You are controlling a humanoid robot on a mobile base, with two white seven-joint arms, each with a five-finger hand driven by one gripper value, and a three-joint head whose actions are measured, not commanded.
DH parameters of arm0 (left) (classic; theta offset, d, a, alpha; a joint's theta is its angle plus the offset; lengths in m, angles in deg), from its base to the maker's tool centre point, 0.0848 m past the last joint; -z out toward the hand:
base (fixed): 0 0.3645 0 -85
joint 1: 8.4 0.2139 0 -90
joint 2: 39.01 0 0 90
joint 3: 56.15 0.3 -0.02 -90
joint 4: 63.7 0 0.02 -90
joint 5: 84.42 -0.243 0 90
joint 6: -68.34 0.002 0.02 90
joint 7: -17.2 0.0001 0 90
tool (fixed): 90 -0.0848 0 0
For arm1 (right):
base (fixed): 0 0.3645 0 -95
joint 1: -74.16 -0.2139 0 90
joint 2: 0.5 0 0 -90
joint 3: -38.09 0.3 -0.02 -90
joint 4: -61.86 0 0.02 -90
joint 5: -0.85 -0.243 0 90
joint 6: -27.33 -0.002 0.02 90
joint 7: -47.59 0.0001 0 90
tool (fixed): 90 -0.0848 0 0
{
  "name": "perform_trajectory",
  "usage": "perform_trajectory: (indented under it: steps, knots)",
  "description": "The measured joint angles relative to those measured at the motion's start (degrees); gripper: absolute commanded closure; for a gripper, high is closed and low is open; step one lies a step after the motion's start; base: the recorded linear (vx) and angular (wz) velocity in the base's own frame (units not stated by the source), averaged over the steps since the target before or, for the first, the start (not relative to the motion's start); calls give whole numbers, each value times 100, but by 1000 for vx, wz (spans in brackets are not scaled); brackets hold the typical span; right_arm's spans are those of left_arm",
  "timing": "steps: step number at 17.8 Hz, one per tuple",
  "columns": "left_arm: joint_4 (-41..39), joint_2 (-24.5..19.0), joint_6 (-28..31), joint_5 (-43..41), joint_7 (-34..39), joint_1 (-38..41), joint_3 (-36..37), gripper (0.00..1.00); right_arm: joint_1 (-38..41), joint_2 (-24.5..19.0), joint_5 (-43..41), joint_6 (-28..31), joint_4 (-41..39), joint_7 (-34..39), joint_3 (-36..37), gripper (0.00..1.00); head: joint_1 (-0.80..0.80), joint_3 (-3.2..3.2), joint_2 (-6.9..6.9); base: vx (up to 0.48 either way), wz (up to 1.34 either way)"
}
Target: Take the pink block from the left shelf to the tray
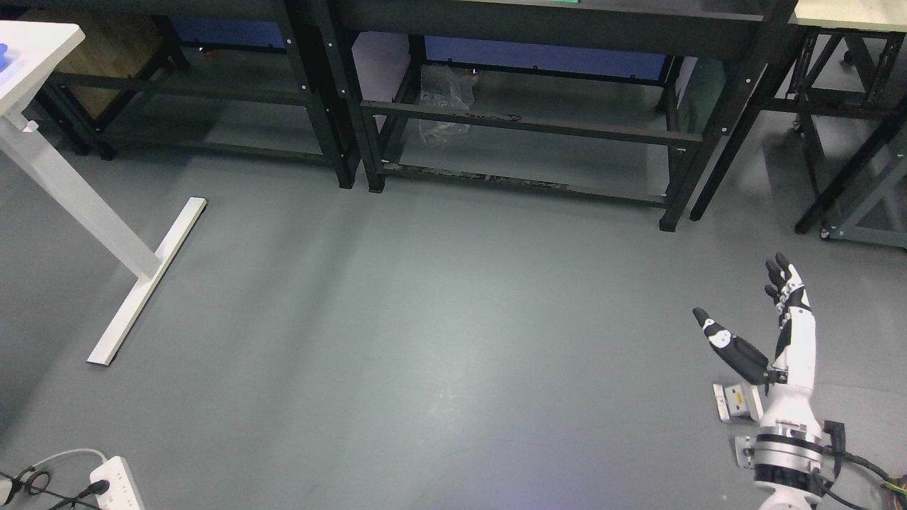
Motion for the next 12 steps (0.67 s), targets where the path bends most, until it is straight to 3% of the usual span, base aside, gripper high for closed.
perform_trajectory:
  steps: [12]
  knots:
    - [0,0,0,0,0,0,0,0,-110,0,1835,-59,-89,-61,12,1,0,0,0,86,91]
